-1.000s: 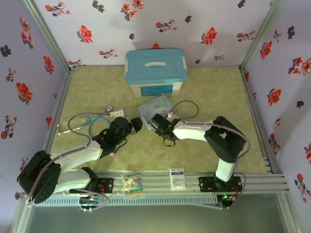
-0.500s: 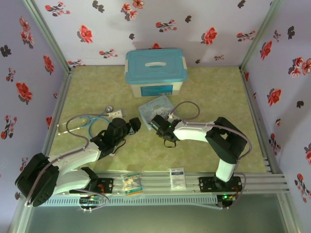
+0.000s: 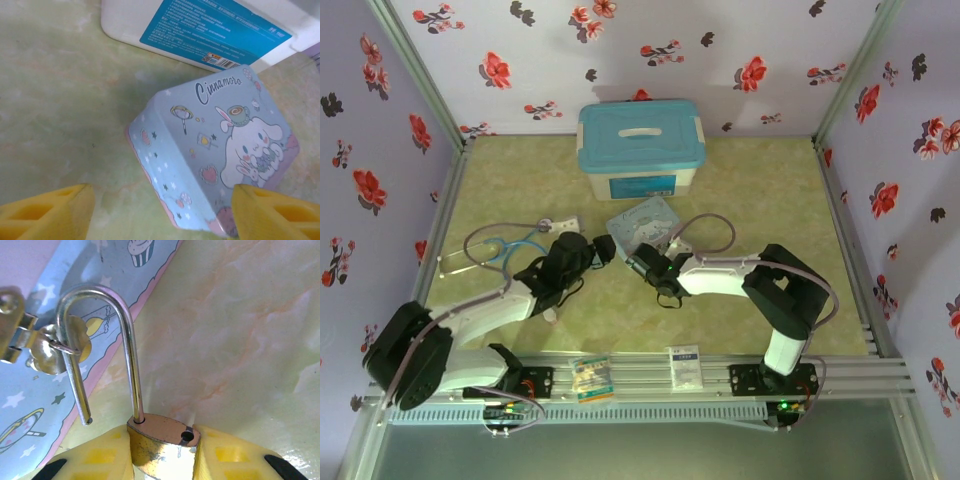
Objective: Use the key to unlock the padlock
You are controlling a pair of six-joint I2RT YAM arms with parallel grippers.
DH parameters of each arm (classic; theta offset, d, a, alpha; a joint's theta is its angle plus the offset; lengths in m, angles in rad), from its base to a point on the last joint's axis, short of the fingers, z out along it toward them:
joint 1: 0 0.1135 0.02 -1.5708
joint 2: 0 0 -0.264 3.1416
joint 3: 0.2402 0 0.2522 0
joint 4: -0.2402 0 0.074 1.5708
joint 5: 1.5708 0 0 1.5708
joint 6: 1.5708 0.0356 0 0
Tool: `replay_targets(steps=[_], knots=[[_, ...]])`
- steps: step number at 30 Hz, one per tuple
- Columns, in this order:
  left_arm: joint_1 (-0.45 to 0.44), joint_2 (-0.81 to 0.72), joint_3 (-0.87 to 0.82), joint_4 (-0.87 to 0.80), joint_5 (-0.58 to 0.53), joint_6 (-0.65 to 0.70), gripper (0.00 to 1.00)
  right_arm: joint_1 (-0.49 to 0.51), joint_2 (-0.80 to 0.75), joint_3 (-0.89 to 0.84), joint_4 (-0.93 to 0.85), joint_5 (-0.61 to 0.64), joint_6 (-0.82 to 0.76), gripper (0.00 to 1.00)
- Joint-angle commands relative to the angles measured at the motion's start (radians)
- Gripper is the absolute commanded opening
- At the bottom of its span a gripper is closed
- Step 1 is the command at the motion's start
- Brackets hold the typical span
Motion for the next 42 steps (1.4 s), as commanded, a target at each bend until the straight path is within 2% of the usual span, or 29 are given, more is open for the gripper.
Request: replay_targets(steps=[1, 7, 10, 17, 24, 30, 38, 42], knots=[[0.021, 0.127, 0.117, -0.071, 0.000, 0.058, 0.78, 0.012, 0.042, -0.046, 0.086, -0.002, 0.041, 0.20], [0.036, 0.351, 0.241, -0.070, 0.025, 0.061, 0.80, 0.047, 0.033, -0.070, 0.194, 0.052, 0.080, 0.18], [0.036, 0.387, 0.233, -0.055, 0.032, 0.051, 0.71, 0.056, 0.023, -0.086, 0.254, 0.094, 0.099, 0.14], [0.040, 0.454, 0.178, 0.023, 0.051, 0.045, 0.39, 0.049, 0.028, -0.059, 0.337, 0.152, 0.054, 0.14], [0.040, 0.494, 0.126, 0.093, 0.062, 0.034, 0.38, 0.038, 0.017, -0.103, 0.503, 0.205, 0.042, 0.11], [0.040, 0.493, 0.096, 0.124, 0.063, 0.027, 0.35, 0.012, -0.013, -0.087, 0.441, 0.246, 0.043, 0.11], [0.047, 0.489, 0.091, 0.131, 0.061, 0.023, 0.33, -0.054, -0.038, -0.181, 0.445, 0.221, 0.070, 0.09], [0.052, 0.497, 0.078, 0.155, 0.061, 0.015, 0.30, -0.070, -0.052, -0.233, 0.487, 0.195, 0.064, 0.02]])
